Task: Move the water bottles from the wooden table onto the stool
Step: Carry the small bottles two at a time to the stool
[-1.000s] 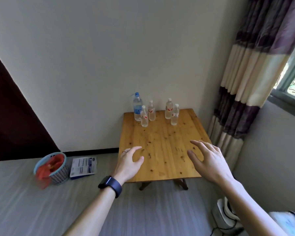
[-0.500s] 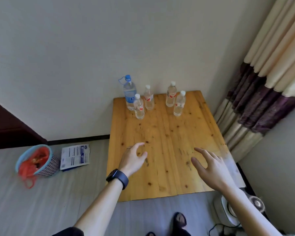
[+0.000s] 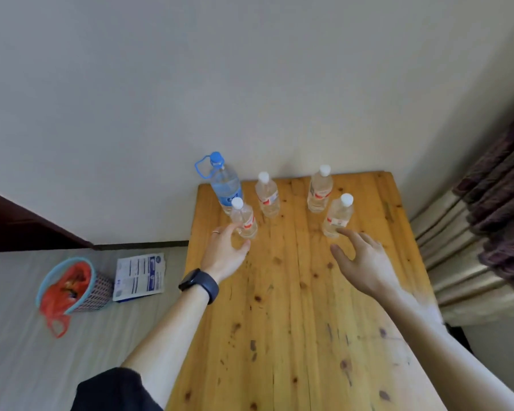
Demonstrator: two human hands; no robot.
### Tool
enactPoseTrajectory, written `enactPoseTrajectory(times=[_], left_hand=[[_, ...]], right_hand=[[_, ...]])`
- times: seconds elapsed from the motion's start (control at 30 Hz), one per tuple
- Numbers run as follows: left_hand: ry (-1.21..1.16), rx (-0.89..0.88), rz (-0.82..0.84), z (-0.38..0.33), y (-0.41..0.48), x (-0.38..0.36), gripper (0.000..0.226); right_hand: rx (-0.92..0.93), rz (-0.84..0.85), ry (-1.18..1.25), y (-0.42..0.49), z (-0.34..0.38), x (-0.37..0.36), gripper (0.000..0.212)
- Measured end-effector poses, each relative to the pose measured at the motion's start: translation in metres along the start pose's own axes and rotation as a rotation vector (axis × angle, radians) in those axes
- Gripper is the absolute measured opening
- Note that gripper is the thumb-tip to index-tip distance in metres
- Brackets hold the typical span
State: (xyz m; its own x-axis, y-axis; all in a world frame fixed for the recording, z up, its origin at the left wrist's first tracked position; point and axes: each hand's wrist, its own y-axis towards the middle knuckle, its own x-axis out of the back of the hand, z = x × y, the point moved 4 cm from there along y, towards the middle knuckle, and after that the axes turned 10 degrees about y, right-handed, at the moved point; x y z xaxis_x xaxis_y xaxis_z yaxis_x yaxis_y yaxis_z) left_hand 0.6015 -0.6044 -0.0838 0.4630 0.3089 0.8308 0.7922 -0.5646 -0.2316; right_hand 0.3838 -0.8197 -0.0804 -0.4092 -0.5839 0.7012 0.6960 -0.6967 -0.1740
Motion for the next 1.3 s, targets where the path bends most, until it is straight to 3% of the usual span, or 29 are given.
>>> enactPoseTrajectory(times=[0.1,0.3,0.4,0.6,0.83,1.07,1.23,1.3], left_hand=[[0.048,0.035,-0.067,-0.006,0.05,0.001,0.054],[0.148,0.114,-0.035,0.009,0.123,-0.02,0.066],[0.205,0.12,0.028,0.013,0.133,-0.032,0.052],[0.193,0.027,-0.024,0.014,0.117,-0.037,0.03],[0.037,-0.094,0.13,0.019,0.052,-0.05,0.022],[0.01,-0.186,0.318,0.012,-0.009,-0.072,0.024],[-0.003,-0.207,0.328,0.009,-0.032,-0.08,0.032],[0.031,-0.206,0.318,0.01,-0.039,-0.085,0.036]], right_hand=[[-0.035,-0.019,-0.012,0.061,-0.011,-0.002,0.053],[-0.145,0.012,-0.057,0.142,-0.035,-0.019,0.071],[-0.174,0.04,-0.106,0.157,-0.038,-0.03,0.059],[-0.057,-0.009,-0.05,0.15,-0.043,-0.031,0.022],[-0.04,0.102,0.044,0.082,-0.044,-0.043,0.015],[-0.009,0.253,0.171,0.005,-0.044,-0.072,0.042],[-0.081,0.172,0.272,-0.014,-0.044,-0.082,0.05],[-0.137,0.093,0.356,-0.02,-0.047,-0.088,0.067]])
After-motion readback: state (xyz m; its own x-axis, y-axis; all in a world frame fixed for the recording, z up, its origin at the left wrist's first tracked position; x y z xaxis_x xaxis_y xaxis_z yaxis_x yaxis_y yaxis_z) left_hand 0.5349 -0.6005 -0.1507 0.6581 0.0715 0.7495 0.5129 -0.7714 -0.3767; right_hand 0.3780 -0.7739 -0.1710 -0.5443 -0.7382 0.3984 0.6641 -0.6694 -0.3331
